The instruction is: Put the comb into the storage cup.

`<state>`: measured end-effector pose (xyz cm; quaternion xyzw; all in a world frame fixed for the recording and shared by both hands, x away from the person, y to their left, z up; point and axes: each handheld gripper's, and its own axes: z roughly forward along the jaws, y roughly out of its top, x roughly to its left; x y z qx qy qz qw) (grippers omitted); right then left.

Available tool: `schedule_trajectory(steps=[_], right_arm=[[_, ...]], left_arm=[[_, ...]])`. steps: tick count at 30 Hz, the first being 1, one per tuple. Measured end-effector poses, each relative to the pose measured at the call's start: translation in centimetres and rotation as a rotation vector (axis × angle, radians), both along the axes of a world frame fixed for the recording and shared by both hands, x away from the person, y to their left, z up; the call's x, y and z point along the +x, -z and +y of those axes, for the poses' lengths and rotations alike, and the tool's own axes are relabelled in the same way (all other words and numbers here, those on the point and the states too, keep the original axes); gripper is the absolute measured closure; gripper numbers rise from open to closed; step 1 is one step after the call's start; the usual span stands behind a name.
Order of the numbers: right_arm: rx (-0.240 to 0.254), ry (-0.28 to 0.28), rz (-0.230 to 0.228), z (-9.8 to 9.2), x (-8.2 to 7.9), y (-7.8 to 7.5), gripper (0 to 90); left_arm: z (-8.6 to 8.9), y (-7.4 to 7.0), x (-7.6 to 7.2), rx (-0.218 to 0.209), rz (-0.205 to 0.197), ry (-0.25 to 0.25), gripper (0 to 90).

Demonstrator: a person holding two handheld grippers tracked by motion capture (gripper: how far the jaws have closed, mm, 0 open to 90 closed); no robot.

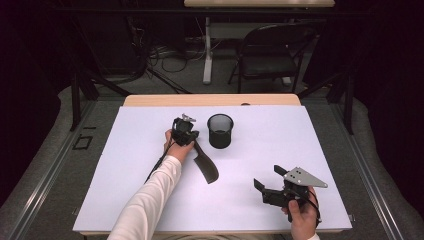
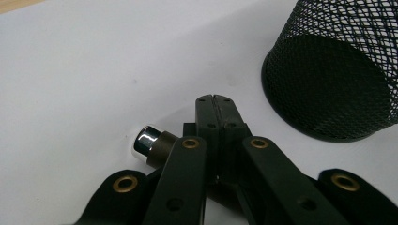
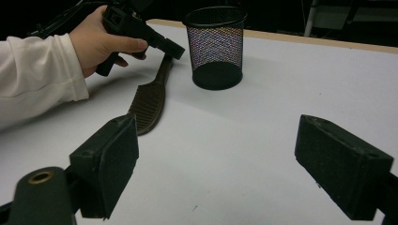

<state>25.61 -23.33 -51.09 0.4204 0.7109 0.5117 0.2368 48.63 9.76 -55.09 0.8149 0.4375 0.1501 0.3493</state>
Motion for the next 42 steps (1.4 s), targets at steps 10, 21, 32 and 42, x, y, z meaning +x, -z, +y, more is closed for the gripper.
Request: schedule_trajectory(steps=[10, 21, 32, 42], right_arm=[[0.001, 0.001, 0.002, 0.0, 0.0, 0.0, 13.8], [-0.002, 0.001, 0.001, 0.1, 0.0, 0.0, 13.9], [-0.001, 0.002, 0.004, 0.1, 0.0, 0.0, 14.0], [-0.004, 0.001, 0.003, 0.1, 0.0, 0.1, 14.0]], left_arm=[[0.8, 0.0, -0.1, 0.008, 0.017, 0.002, 90.0], [2.0, 0.0, -0.4, 0.018, 0.036, 0.016, 90.0], [2.9, 0.2, -1.0, 0.022, 0.044, 0.039, 90.0], [2.9, 0.3, -1.5, 0.016, 0.047, 0.06, 90.0]])
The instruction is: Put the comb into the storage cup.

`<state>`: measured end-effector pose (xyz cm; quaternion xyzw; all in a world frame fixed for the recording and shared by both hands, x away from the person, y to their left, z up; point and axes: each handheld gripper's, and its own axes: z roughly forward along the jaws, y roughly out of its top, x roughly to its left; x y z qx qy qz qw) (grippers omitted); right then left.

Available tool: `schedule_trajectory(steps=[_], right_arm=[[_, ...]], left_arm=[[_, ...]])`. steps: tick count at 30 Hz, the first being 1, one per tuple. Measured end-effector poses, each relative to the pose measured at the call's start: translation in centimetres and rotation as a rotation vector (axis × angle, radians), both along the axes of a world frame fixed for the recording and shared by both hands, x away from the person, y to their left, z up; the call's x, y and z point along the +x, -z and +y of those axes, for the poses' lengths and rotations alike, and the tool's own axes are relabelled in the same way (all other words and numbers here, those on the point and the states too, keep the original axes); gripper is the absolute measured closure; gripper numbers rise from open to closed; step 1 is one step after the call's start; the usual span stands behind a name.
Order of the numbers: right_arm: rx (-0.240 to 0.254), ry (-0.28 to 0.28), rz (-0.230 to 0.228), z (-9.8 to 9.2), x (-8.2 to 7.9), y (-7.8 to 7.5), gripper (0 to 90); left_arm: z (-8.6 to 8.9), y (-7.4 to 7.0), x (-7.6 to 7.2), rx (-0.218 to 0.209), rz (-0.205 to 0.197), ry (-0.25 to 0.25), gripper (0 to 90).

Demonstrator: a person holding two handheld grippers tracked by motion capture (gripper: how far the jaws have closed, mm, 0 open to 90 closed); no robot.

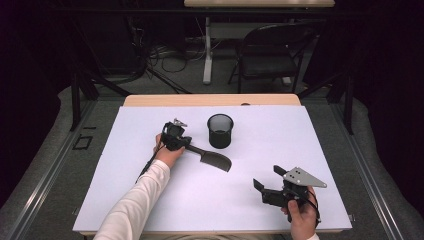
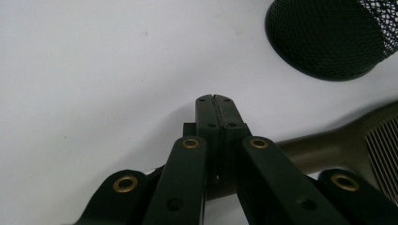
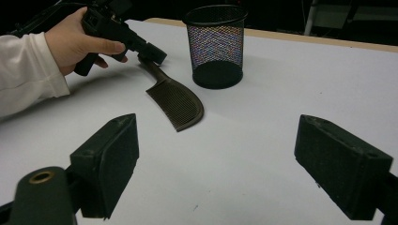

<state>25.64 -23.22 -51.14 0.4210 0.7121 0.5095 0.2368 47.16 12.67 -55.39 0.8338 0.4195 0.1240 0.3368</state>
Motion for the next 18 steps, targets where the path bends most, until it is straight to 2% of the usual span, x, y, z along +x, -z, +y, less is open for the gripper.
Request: schedule_trajectory(steps=[12, 18], right_arm=[[0.006, 0.003, 0.003, -0.01, -0.01, 0.01, 14.0], [0.0, 0.001, -0.002, 0.05, 0.03, 0.03, 14.0]], left_arm=[[0.28, 0.15, -0.59, 0.001, 0.01, 0.041, 90.0], [0.53, 0.14, -0.73, 0.0, 0.013, 0.045, 90.0]])
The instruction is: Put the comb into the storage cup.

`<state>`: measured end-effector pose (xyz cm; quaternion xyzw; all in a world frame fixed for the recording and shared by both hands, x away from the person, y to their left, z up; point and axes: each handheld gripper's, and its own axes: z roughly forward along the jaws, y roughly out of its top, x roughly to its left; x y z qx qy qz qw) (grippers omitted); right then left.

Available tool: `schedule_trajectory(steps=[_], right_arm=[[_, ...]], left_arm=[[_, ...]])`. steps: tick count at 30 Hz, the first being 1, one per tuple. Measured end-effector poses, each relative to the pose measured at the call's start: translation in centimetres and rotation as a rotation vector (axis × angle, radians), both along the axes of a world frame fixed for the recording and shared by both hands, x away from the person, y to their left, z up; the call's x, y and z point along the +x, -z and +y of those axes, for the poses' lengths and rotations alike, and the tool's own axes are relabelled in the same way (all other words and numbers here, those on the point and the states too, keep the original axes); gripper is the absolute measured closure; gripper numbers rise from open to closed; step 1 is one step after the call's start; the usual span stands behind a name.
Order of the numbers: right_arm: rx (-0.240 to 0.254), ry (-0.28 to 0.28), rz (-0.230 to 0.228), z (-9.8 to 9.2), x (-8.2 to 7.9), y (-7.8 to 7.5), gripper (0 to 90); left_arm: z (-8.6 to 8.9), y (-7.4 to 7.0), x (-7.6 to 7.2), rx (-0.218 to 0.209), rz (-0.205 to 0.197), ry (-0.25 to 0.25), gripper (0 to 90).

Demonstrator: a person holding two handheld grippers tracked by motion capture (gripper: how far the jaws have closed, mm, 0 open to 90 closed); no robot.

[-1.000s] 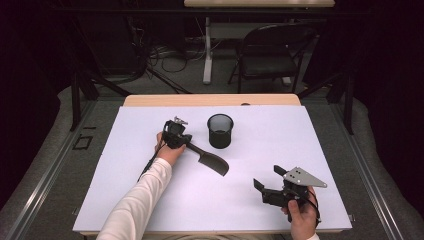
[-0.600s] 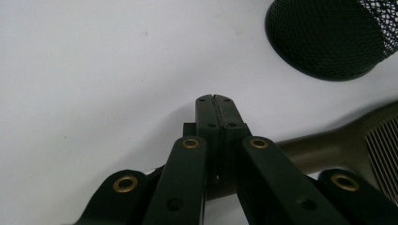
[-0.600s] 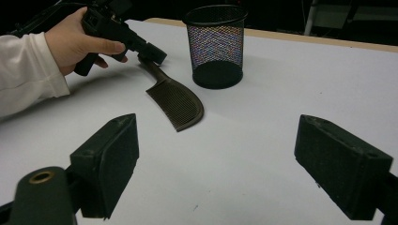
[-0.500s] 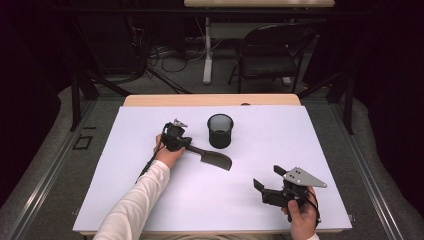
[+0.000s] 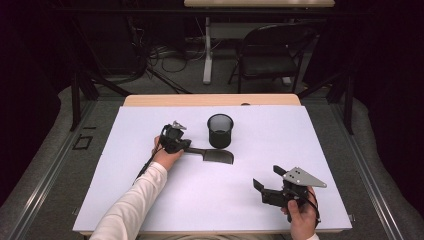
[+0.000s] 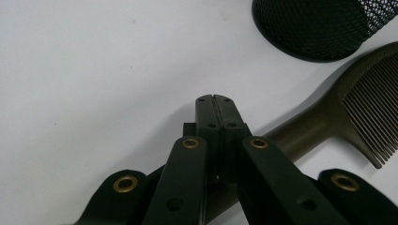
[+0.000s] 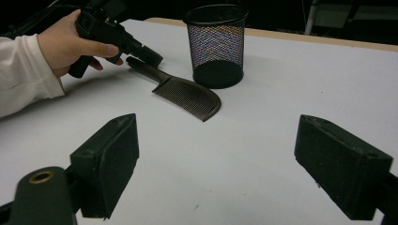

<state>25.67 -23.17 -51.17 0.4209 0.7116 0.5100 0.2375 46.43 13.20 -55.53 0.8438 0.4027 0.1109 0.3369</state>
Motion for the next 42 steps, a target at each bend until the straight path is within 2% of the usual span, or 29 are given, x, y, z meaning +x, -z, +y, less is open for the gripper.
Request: schedule_trajectory(steps=[21, 34, 38, 42], right_arm=[[0.004, -0.001, -0.003, 0.0, 0.0, 0.1, 14.0], [0.005, 0.0, -0.001, 0.0, 0.0, 0.1, 14.0], [0.004, -0.001, -0.002, 0.0, 0.0, 0.1, 14.0], [0.005, -0.001, -0.001, 0.1, 0.0, 0.1, 14.0]], left_arm=[[-0.1, 0.0, -0.7, 0.001, -0.003, 0.037, 90.0], [0.0, 0.0, -2.3, -0.009, -0.019, 0.089, 90.0], [0.0, -0.2, -3.0, 0.004, -0.021, 0.109, 90.0], [0.0, -0.3, -3.6, 0.035, -0.027, 0.12, 90.0]])
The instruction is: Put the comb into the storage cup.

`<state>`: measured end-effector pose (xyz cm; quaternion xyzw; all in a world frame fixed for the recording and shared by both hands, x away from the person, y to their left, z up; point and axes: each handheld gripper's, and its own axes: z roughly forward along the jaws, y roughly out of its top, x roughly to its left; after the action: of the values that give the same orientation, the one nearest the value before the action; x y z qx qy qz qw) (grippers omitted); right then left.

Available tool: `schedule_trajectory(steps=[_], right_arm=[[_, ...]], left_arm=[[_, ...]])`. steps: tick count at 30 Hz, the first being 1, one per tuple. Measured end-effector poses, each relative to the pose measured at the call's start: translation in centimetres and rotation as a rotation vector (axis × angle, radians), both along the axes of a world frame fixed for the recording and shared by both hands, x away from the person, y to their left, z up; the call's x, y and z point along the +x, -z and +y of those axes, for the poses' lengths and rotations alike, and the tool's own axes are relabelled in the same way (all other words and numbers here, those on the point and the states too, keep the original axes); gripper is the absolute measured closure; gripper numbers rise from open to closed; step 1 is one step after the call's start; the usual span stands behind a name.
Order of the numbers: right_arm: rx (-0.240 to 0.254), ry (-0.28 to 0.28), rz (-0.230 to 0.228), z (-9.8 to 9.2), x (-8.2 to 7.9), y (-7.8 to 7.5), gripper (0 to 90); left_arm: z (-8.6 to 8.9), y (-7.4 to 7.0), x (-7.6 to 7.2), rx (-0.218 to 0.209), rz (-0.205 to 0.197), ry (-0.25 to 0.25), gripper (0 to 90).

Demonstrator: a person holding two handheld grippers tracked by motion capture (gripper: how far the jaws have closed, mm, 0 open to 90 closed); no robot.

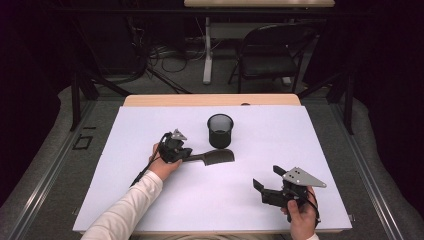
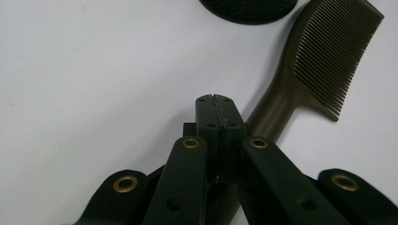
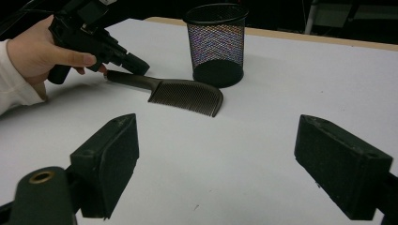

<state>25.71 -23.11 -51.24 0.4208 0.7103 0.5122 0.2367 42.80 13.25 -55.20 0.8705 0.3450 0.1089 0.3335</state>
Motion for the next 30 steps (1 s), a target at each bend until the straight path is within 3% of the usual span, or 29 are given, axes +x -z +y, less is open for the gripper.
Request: schedule_trajectory(steps=[15, 30], right_arm=[[0.0, 0.003, 0.012, -0.1, 0.0, 0.0, 14.1], [-0.005, 0.001, 0.014, 0.0, 0.0, 0.1, 14.1]], left_arm=[[0.3, 0.0, -1.8, 0.003, -0.003, 0.041, 90.0], [0.5, -0.1, -4.3, -0.046, 0.011, 0.077, 90.0]])
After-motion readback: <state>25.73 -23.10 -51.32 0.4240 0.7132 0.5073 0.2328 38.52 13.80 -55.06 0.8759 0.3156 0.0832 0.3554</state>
